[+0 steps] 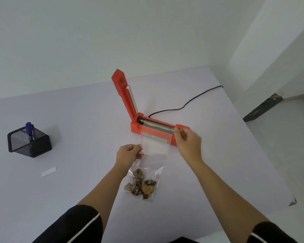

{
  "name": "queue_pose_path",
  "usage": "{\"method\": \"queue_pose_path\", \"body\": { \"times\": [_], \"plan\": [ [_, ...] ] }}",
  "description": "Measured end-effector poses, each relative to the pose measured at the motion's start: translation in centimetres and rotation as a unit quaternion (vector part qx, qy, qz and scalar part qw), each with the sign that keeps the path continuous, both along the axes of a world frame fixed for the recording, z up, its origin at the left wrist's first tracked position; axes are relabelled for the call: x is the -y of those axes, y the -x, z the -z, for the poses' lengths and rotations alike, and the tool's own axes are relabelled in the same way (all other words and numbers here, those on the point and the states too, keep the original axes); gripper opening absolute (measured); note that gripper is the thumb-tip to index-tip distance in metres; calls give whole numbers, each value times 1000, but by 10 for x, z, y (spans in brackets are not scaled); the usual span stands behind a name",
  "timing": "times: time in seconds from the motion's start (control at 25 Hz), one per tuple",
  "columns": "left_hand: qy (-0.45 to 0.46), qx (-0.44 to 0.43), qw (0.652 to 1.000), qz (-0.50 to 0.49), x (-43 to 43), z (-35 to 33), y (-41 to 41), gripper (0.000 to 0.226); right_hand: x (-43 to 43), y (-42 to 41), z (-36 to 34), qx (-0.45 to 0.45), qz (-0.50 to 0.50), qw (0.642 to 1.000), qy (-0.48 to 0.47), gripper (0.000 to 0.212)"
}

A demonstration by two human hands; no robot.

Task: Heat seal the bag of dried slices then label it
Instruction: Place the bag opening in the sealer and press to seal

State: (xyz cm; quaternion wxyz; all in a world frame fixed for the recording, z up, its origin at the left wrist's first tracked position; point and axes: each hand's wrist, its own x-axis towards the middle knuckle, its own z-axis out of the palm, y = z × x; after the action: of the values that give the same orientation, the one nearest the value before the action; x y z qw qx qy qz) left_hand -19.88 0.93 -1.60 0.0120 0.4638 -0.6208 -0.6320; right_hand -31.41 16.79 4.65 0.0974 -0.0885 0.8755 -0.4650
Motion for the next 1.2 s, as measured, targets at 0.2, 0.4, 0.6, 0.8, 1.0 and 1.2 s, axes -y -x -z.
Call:
{"method": "queue_pose_path", "body": {
  "times": [0.2, 0.4, 0.6, 0.8, 1.0, 1.2],
  "plan": [
    [7, 2, 1000, 18, -2, -2, 2, 23, 53, 45, -72, -227, -141, 960, 86, 19],
    [13, 6, 1000, 25, -2, -4, 2, 24, 106, 60, -129, -351, -387, 852, -28, 43],
    [12, 10, 1000, 22, -1, -5, 1, 23, 128, 57, -130, -402, -502, 733, -221, 50],
    [12, 11, 1000, 18, 1, -5, 0, 23, 126, 59, -129, -399, -510, 715, -264, 52],
    [12, 8, 1000, 20, 0, -6, 0, 23, 119, 60, -127, -420, -485, 742, -193, 50],
    [16, 13, 1000, 21, -1, -6, 0, 22, 107, 65, -120, -438, -434, 762, -197, 44]
  ]
}}
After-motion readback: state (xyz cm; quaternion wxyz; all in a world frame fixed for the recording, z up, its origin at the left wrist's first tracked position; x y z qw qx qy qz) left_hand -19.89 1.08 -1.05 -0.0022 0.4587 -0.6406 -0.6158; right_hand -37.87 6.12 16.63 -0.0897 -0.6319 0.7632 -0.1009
